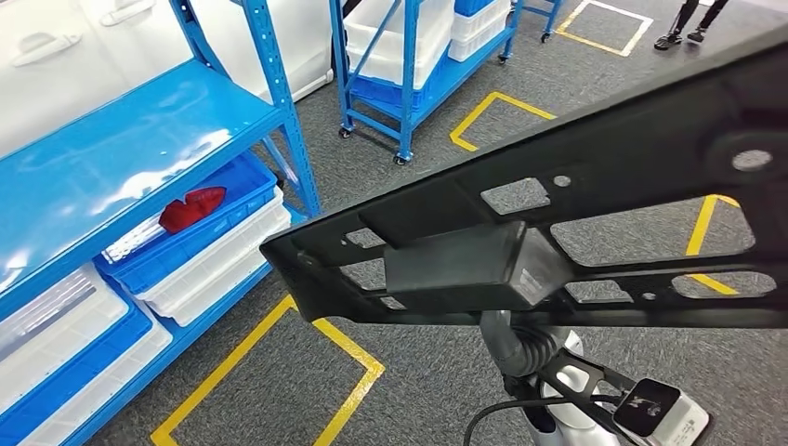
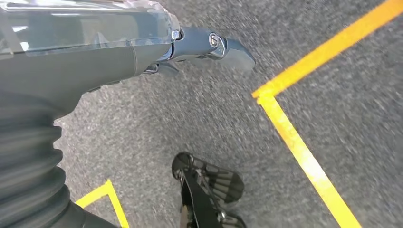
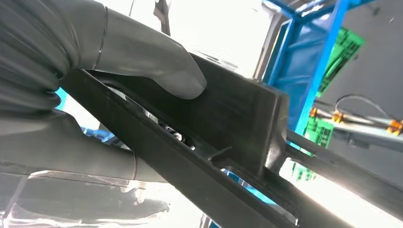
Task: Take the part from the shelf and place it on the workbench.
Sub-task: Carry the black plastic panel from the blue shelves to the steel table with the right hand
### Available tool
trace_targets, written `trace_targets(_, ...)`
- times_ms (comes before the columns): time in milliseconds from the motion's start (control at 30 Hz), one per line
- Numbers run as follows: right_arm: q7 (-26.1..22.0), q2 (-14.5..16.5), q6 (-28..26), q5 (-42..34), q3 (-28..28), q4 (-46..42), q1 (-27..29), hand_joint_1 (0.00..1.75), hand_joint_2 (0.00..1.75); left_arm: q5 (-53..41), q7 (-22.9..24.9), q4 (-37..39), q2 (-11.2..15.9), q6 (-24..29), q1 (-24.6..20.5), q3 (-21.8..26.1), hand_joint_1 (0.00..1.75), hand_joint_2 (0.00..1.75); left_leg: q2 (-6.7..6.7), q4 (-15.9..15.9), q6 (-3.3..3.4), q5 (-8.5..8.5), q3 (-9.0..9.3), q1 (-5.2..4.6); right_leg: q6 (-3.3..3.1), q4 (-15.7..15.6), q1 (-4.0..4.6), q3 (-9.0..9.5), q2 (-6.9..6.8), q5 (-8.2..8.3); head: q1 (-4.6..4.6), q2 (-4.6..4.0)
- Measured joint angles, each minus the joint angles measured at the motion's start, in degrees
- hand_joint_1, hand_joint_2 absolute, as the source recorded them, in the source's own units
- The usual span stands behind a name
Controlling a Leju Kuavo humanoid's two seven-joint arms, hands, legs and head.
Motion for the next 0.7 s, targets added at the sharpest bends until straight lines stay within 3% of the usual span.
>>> trace_targets(67,0.0,0.0,-0.3,-0.1,0.6,0.4,-0.3,1.75,1.75,0.0,-0.2,0.0,-0.2,0.0,0.0,0.0,0.00,1.75,-2.13,-8.1,0.26,4.09,3.44,0.20,0.33,0.5,0.03,-0.12,1.47,-0.10,0.00,0.00)
trace_targets(133,0.0,0.0,-0.7,-0.3,1.2,0.9,-0.9,1.75,1.75,0.1,-0.2,0.0,-0.4,0.1,0.0,0.1,0.00,1.75,-4.23,-12.6,0.60,5.54,5.29,0.32,0.97,0.9,-0.02,-0.60,2.77,-0.07,-0.01,0.00)
trace_targets(167,0.0,0.0,-0.8,-0.3,1.5,1.1,-1.0,1.75,1.75,0.2,-0.2,0.0,-0.5,0.2,0.0,0.1,0.00,1.75,-4.41,-13.0,0.82,5.37,5.41,0.24,1.39,1.0,-0.08,-0.87,3.37,0.06,-0.01,0.00)
trace_targets(233,0.0,-0.1,-1.0,-0.6,1.7,1.6,-1.3,1.75,1.75,0.3,-0.2,0.0,-0.8,0.4,-0.2,0.1,0.00,1.75,-3.19,-13.2,1.53,5.71,5.51,0.23,2.15,1.0,-0.22,-1.23,3.97,0.25,0.00,0.00)
trace_targets(300,0.0,-0.2,-1.2,-1.0,1.9,1.9,-1.9,1.75,1.75,0.3,-0.1,0.0,-1.0,0.6,-0.2,0.1,0.00,1.75,-1.70,-13.7,2.33,6.10,5.65,0.36,2.63,3.6,-0.09,-2.57,1.65,-1.35,0.01,0.00)
trace_targets(367,0.0,-0.3,-1.5,-1.3,2.0,2.3,-2.4,1.75,1.75,0.3,0.0,0.0,-1.1,1.0,-0.1,0.1,0.00,1.75,-0.15,-13.8,2.76,6.13,5.66,0.20,2.95,10.5,-0.19,-5.96,-1.52,-4.91,0.02,0.00)
trace_targets(433,0.0,-0.3,-1.9,-1.6,2.1,2.7,-2.5,1.75,1.75,0.2,0.3,0.0,-1.1,1.2,0.0,0.1,0.00,1.75,1.38,-13.8,2.81,6.05,5.59,0.04,3.25,17.0,-0.49,-9.12,-2.56,-7.15,0.01,0.00)
trace_targets(467,0.0,-0.3,-2.0,-1.8,2.1,2.9,-2.5,1.75,1.75,0.1,0.4,0.0,-1.1,1.3,0.0,0.1,0.00,1.75,2.13,-13.8,2.76,5.99,5.60,0.02,3.33,17.5,-0.61,-9.30,-2.77,-6.80,0.01,0.00)
trace_targets(500,0.0,-0.4,-2.0,-2.0,2.1,3.1,-2.5,1.75,1.75,0.1,0.6,0.0,-1.1,1.4,0.0,0.1,0.00,1.75,2.82,-13.8,2.67,5.90,5.67,0.01,3.34,15.5,-0.69,-8.16,-3.07,-5.44,0.01,0.00)
trace_targets(600,0.0,-0.7,-1.8,-2.7,2.1,3.2,-2.4,1.75,1.75,0.1,1.0,0.0,-1.2,1.6,-0.1,0.1,0.00,1.75,4.50,-13.8,2.04,5.45,6.18,-0.17,2.70,3.5,-0.27,-1.59,-6.05,-1.07,0.01,0.00)
trace_targets(667,0.0,-1.0,-1.5,-3.1,1.9,3.1,-2.3,1.75,1.75,0.1,1.2,0.0,-1.2,1.7,-0.2,0.1,0.00,1.75,5.44,-13.8,1.39,5.18,6.45,-0.37,2.02,0.8,0.29,-0.33,-6.78,-0.88,0.01,0.00)
trace_targets(700,0.0,-1.1,-1.3,-3.2,1.8,3.1,-2.2,1.75,1.75,0.1,1.4,0.0,-1.2,1.7,-0.2,0.1,0.00,1.75,5.97,-13.9,1.04,5.10,6.61,-0.40,1.66,0.7,0.43,-0.44,-6.06,-0.77,0.01,0.00)
